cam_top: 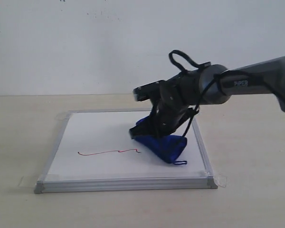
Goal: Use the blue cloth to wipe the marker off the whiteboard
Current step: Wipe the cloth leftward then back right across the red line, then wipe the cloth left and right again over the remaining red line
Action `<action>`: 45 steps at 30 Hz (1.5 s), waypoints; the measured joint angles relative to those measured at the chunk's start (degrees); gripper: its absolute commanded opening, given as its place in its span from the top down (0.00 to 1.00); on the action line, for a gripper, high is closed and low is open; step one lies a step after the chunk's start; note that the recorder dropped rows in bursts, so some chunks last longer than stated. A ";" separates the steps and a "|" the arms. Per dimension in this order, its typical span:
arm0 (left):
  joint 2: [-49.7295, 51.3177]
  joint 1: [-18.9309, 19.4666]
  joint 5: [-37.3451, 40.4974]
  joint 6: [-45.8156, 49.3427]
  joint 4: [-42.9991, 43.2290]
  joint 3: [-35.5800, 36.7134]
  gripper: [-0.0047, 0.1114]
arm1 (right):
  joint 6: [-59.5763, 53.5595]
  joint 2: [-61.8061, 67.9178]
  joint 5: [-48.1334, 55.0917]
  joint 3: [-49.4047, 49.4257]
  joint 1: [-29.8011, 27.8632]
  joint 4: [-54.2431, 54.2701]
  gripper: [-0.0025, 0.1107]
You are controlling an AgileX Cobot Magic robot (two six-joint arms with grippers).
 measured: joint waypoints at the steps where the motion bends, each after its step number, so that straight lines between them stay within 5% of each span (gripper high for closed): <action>1: 0.00 0.00 0.00 0.00 0.00 0.00 0.93 | -1.28 0.00 0.00 0.00 1.62 0.34 0.92; 9: 0.00 0.00 0.00 0.00 0.00 0.00 0.93 | -5.53 0.34 2.30 -2.01 7.67 1.84 0.92; 21: 0.00 0.00 0.00 0.00 0.00 0.00 0.93 | -0.70 0.34 2.94 -2.47 -7.18 3.32 0.92; 33: 0.00 0.00 0.00 0.00 0.00 0.00 0.93 | -1.94 0.47 -1.06 -2.47 2.04 7.98 0.92; 45: 0.00 0.00 0.00 0.00 0.00 0.00 0.93 | -1.94 3.75 -0.95 -5.63 -0.93 9.89 0.92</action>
